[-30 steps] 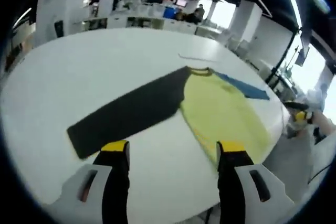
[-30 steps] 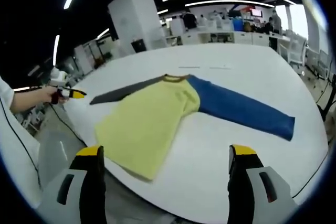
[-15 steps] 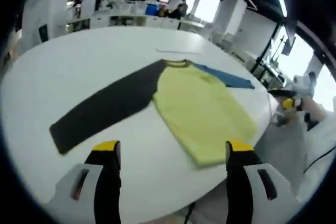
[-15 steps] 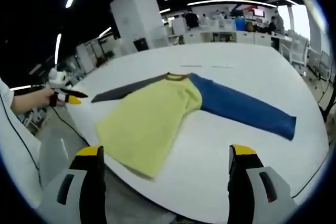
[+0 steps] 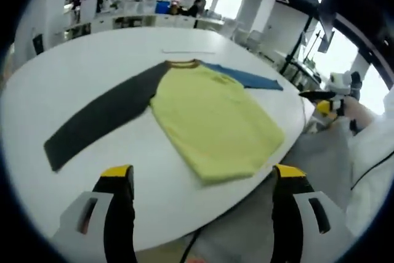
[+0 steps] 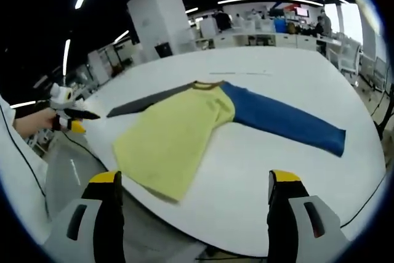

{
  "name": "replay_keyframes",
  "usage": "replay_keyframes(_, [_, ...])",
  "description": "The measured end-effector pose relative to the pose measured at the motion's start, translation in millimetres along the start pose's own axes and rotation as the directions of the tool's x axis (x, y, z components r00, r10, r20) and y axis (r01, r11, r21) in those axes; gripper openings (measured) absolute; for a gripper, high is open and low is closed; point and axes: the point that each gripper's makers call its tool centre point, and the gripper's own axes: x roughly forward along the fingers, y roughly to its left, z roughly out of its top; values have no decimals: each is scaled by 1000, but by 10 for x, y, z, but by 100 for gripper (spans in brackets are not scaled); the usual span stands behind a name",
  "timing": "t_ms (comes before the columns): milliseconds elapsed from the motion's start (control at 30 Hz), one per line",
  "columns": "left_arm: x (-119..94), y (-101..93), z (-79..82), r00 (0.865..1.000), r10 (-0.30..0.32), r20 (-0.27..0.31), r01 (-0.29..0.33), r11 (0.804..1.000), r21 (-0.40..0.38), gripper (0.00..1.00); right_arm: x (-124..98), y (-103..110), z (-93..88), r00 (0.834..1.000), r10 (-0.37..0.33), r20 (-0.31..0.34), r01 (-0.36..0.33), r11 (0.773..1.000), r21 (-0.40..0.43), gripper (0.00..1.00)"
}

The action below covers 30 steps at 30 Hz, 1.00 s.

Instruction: Fold the garment on the visible template until the final outline fits inside the template.

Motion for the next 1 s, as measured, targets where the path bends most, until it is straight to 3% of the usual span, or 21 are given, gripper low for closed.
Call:
replay_keyframes(333, [-43, -137, -96, 1000, -18, -13, 18, 1000, 6, 99, 1, 23, -103, 1000, 12, -22, -12, 1000, -1, 98])
replay_keyframes(433, [-39, -187, -171, 999, -22, -46, 24, 999, 48, 99, -2, 40, -128, 999, 18, -29, -18, 1000, -7, 98])
replay_keyframes(567, [-15, -240, -224, 998, -32, -60, 35, 998, 47, 99, 4, 47, -153, 999, 24, -36, -24, 1000, -10, 98])
replay_keyframes(1000, [-6, -200, -158, 998, -27, -50, 29, 999, 30, 99, 57, 92, -165, 998, 39, -58, -41, 999, -33, 97])
